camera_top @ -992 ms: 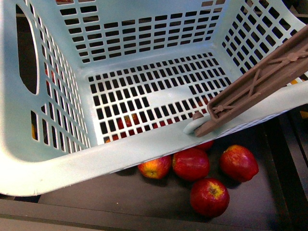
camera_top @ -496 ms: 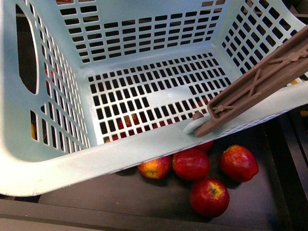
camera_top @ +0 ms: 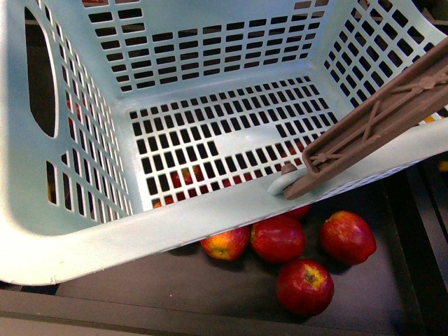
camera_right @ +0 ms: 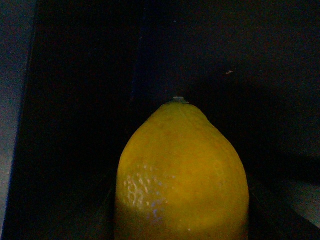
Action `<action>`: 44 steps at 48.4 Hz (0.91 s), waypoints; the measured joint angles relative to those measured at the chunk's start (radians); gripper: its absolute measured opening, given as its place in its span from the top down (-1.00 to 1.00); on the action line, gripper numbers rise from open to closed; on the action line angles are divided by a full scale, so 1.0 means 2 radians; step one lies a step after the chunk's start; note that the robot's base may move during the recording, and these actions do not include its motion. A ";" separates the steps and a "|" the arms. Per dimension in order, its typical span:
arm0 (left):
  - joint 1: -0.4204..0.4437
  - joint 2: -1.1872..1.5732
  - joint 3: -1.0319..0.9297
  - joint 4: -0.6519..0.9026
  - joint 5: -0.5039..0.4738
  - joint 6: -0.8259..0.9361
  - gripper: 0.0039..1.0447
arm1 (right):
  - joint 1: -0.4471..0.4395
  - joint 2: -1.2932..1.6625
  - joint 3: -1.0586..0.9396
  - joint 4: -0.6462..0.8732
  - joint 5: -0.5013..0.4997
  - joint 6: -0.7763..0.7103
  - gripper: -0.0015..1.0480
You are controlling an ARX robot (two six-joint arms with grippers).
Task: Pick lemon and mango into basket
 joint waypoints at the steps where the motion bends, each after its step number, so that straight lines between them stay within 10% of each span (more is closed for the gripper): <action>1: 0.000 0.000 0.000 0.000 0.000 0.000 0.92 | -0.001 -0.001 -0.001 0.001 0.000 0.001 0.02; 28: 0.000 0.000 0.000 0.000 0.000 0.000 0.92 | -0.113 -0.344 -0.245 0.063 -0.156 0.039 0.03; 44: 0.000 0.000 0.000 0.000 0.000 0.000 0.92 | -0.048 -0.641 -0.379 0.076 -0.196 0.147 0.03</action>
